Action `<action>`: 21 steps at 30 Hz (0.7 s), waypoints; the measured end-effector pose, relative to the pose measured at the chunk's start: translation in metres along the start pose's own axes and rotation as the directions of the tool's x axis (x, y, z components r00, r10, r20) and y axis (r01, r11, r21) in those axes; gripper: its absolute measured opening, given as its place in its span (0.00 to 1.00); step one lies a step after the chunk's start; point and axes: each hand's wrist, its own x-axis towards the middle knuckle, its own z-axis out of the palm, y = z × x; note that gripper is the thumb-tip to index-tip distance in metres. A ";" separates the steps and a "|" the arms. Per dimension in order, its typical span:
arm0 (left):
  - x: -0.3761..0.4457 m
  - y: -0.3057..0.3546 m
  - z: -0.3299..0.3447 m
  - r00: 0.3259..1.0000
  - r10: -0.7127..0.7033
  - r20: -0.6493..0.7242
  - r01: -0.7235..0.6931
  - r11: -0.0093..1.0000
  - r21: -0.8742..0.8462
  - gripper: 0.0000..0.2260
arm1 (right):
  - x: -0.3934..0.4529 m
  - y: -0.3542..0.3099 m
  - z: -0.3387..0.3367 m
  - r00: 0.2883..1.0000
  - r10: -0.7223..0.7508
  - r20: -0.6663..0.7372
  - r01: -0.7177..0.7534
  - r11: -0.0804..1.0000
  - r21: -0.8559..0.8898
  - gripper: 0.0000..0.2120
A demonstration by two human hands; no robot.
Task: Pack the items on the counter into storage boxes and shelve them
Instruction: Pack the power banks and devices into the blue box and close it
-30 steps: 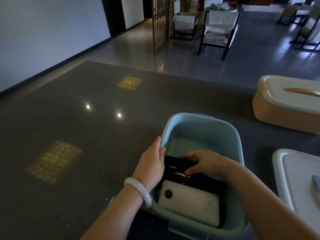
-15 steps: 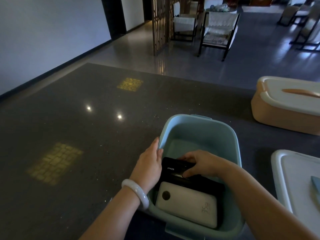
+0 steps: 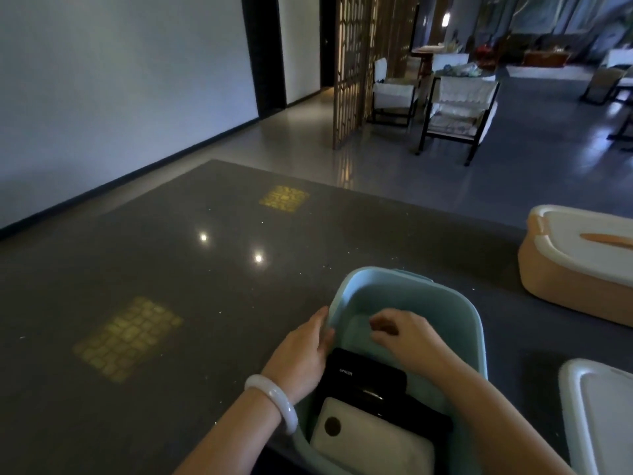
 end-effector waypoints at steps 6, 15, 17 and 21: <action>-0.007 -0.015 -0.045 0.977 -0.073 -0.202 0.152 0.900 0.408 0.22 | 0.033 -0.060 -0.008 0.961 -0.249 -0.117 0.240 0.967 -0.090 0.10; -0.103 -0.063 -0.121 0.832 -0.351 -0.429 0.554 0.496 0.669 0.17 | 0.067 -0.167 0.087 0.762 -0.544 0.350 0.645 0.679 -0.350 0.16; -0.135 -0.077 -0.134 0.786 -0.416 -0.458 0.615 0.453 0.645 0.16 | 0.059 -0.195 0.114 0.705 -0.542 0.456 0.703 0.620 -0.349 0.15; -0.202 -0.104 -0.158 0.704 -0.462 -0.539 0.709 0.409 0.575 0.16 | 0.031 -0.256 0.166 0.593 -0.535 0.602 0.785 0.551 -0.283 0.15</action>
